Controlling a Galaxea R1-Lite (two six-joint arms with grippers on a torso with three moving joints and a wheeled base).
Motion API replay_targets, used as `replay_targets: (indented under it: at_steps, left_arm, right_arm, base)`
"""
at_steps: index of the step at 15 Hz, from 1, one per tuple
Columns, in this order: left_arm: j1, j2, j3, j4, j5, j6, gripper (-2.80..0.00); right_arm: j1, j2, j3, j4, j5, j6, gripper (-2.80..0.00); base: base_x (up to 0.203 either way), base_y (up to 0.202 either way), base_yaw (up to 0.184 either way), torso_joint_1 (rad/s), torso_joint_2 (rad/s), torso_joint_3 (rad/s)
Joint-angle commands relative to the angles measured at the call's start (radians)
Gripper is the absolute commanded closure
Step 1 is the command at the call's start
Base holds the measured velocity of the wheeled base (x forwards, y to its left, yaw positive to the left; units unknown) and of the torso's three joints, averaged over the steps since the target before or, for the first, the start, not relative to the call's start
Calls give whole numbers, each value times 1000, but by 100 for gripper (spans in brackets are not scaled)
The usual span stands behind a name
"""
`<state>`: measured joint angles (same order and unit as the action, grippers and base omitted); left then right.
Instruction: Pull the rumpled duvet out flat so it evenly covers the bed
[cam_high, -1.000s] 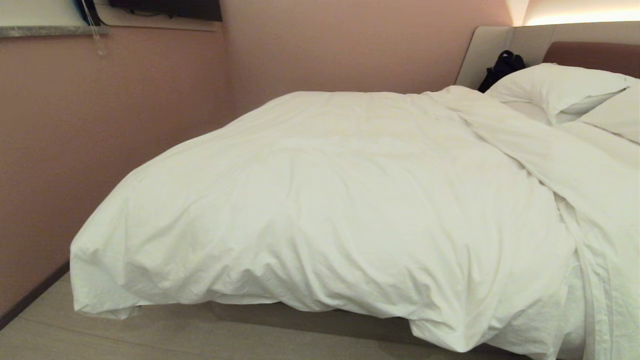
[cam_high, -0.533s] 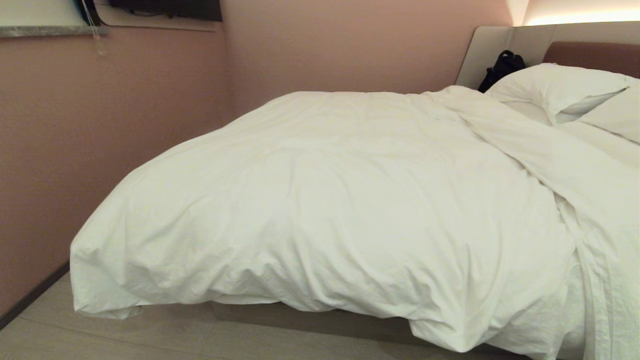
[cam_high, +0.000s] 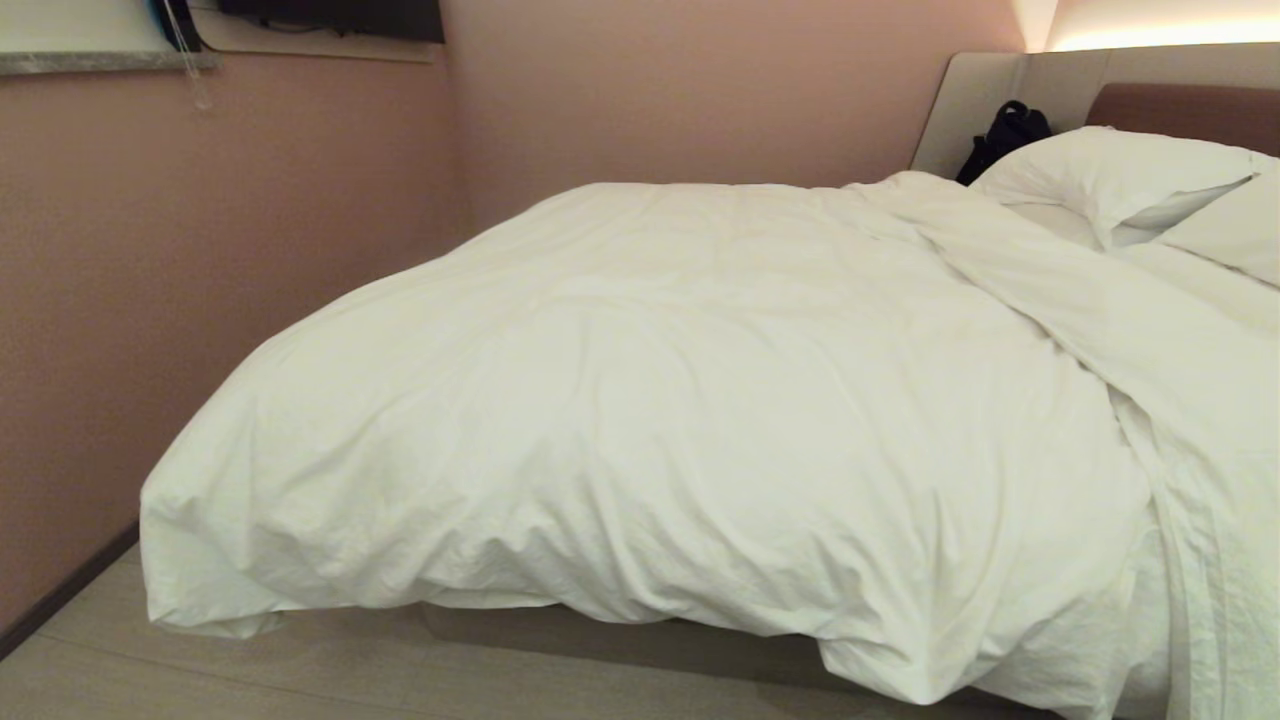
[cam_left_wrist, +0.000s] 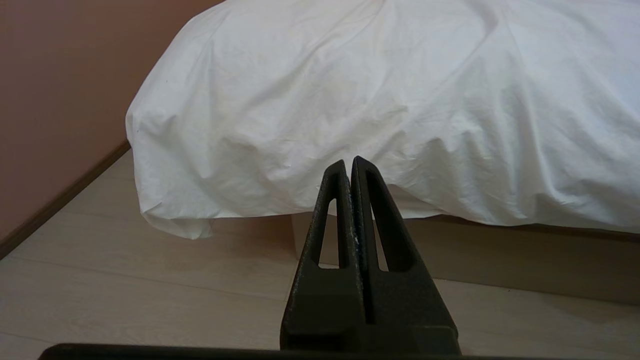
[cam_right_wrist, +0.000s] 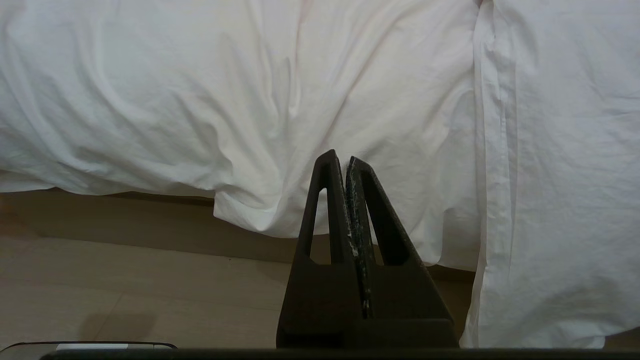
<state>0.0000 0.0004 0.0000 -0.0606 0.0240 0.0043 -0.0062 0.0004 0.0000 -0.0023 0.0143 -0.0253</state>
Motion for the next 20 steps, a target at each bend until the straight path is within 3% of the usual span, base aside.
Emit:
replay_targets:
  at_steps: [1, 8, 20]
  left_arm:
    - [0, 0, 0, -1, 1, 0, 0]
    - [0, 0, 0, -1, 1, -18, 0]
    - [0, 0, 0, -1, 5, -21, 0]
  right_arm:
    - [0, 0, 0, -1, 1, -1, 0]
    - [0, 0, 0, -1, 1, -1, 0]
    - [0, 0, 0, -1, 0, -1, 0]
  base:
    - [0, 0, 0, 0, 0, 0]
    - [1, 15, -1, 0, 0, 0]
    - [0, 192, 0, 2, 2, 3]
